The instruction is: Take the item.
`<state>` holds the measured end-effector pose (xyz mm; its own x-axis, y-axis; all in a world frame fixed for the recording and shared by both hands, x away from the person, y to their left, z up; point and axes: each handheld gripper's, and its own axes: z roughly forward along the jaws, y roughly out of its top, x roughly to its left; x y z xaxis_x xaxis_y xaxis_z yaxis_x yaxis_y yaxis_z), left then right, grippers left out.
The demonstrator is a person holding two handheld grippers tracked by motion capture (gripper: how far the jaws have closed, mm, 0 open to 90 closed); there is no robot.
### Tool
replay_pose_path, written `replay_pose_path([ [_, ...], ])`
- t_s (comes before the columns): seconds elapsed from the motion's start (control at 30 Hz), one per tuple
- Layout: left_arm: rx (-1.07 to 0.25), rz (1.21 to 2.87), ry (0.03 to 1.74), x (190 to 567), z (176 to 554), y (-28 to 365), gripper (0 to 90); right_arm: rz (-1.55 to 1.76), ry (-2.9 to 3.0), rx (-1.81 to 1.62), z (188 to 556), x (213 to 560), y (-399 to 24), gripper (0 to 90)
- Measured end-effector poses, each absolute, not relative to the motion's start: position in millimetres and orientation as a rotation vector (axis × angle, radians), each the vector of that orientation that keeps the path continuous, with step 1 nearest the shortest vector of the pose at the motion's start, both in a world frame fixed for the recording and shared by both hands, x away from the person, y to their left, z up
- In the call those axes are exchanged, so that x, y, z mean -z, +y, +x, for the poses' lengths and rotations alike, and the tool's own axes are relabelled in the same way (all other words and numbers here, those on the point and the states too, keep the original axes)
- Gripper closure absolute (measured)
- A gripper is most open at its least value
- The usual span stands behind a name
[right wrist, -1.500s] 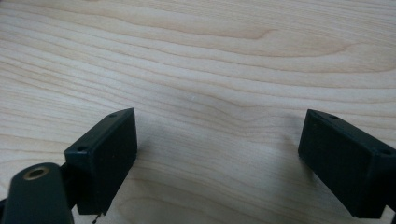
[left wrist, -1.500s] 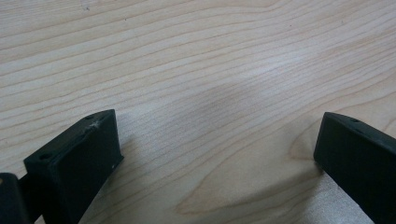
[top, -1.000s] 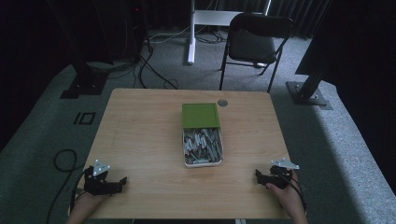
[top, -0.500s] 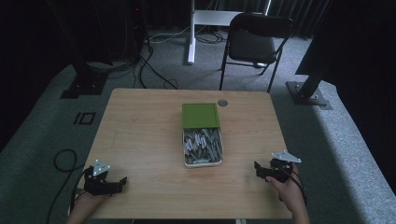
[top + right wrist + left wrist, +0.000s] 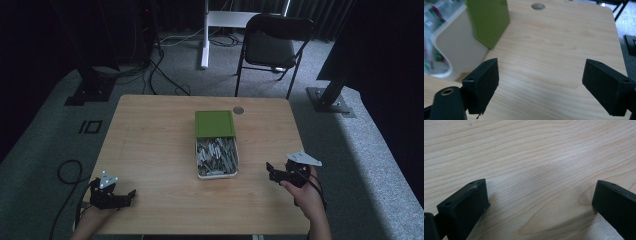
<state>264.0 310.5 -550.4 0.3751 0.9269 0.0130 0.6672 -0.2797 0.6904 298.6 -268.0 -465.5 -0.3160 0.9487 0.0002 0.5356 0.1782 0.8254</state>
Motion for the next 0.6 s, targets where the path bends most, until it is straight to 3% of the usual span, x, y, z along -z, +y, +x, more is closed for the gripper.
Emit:
replay_pose_path([
  [0.6, -0.563, 2.041, 1.369, 550.4, 264.0, 310.5, 1.2, 1.210, 2.005, -1.179, 300.2, 434.6, -212.1, 16.1],
])
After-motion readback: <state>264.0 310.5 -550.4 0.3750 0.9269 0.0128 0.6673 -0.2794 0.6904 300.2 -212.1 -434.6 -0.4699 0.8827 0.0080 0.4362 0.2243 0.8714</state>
